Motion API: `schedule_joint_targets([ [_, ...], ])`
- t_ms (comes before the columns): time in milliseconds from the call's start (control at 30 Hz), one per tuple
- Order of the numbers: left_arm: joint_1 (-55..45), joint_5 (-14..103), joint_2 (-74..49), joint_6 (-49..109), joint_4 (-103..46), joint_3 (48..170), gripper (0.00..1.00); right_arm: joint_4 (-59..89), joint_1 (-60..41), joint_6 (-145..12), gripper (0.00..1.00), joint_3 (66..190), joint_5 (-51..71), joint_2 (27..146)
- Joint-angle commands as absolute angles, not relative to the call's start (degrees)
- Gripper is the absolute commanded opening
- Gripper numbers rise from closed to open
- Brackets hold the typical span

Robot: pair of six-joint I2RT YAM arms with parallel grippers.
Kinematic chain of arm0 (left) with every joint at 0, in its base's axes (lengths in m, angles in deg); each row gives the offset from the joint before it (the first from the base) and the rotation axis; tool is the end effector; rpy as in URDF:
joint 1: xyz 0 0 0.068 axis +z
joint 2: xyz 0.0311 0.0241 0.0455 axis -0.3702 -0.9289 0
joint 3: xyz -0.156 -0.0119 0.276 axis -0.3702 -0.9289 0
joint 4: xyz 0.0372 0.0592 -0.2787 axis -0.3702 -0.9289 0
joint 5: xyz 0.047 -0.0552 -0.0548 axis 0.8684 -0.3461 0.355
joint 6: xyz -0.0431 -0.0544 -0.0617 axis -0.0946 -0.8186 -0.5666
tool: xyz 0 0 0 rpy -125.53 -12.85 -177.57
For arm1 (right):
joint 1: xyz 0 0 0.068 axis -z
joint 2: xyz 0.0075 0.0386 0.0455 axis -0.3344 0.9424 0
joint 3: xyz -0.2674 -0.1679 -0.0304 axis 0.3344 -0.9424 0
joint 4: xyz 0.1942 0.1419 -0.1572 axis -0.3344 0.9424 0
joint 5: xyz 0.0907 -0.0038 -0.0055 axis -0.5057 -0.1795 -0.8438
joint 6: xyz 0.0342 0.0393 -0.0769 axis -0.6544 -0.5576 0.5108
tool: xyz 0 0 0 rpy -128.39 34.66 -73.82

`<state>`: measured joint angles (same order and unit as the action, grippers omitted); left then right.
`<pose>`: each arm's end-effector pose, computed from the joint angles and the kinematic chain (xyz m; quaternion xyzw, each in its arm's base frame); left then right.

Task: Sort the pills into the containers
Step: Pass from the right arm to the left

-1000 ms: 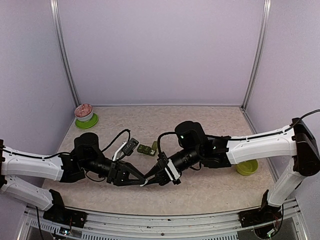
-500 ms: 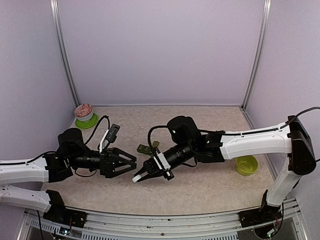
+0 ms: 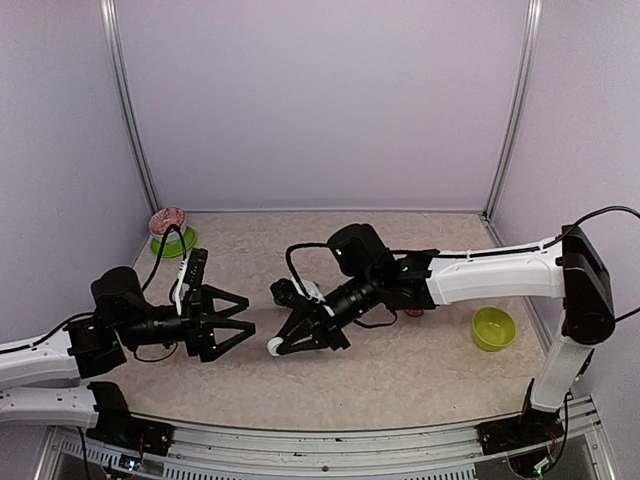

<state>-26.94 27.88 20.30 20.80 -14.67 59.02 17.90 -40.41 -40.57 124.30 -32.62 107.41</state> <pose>0.1176 -0.1869 0.2724 0.3167 0.6601 -0.5056 0.4564 0.1724 0.4265 0.2630 -0.6626 0.4863 0.5015 0.2702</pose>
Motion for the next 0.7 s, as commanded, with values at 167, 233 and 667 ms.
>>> schedule_joint_targets([
  [167, -31.75, 30.71, 13.56, 25.52, -16.93, 62.38, 0.80, 22.46, -35.72, -52.67, 0.12, 127.40, -35.09, 102.71],
  [233, -33.48, 30.98, 12.02, 26.06, -16.55, 63.60, 0.77, 23.92, -35.42, -53.21, 0.12, 128.23, -33.52, 102.76],
  [667, -34.87, 33.53, 6.20, 27.68, -15.20, 67.16, 0.52, 24.23, -35.04, -54.85, 0.13, 127.68, -35.18, 102.55],
])
